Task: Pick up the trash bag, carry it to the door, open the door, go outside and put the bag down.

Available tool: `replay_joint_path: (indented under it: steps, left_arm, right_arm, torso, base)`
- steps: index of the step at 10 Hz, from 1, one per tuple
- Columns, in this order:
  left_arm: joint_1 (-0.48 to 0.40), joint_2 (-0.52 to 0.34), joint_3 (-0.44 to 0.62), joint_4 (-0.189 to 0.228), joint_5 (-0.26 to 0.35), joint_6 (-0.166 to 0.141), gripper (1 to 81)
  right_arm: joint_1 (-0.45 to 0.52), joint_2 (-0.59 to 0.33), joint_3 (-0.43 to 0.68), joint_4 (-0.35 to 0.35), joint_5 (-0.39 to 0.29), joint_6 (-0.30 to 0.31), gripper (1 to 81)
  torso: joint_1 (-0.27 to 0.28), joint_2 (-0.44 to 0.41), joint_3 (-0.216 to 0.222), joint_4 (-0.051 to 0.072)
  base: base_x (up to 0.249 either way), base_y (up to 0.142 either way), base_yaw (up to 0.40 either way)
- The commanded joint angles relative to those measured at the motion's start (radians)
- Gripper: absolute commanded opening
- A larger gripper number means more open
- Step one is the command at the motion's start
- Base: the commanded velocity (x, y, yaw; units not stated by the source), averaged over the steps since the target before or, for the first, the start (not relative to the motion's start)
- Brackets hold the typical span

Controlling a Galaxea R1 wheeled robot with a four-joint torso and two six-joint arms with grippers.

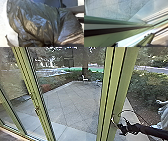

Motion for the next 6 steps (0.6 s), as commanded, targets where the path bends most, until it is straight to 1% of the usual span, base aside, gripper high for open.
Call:
replay_joint_path:
  steps: [1, 3, 6]
  left_arm:
    - [-0.038, -0.006, 0.004, -0.005, 0.086, 0.003, 1.0]
    - [-0.037, -0.004, 0.004, -0.006, 0.086, 0.003, 1.0]
    - [-0.035, -0.003, 0.004, -0.009, 0.086, 0.003, 1.0]
  right_arm:
    - [0.119, 0.047, 0.038, -0.017, -0.045, 0.002, 81.1]
    - [0.119, 0.043, 0.033, -0.019, -0.044, 0.002, 81.1]
    - [0.128, 0.031, 0.048, -0.029, -0.044, 0.002, 81.1]
  torso:
    - [0.0, 0.0, 0.0, 0.0]
    - [0.001, 0.001, 0.0, 0.0]
    - [-0.001, 0.0, 0.0, 0.0]
  base:
    - [0.134, 0.0, 0.0]
    - [0.133, 0.0, 0.0]
    - [0.091, 0.0, 0.0]
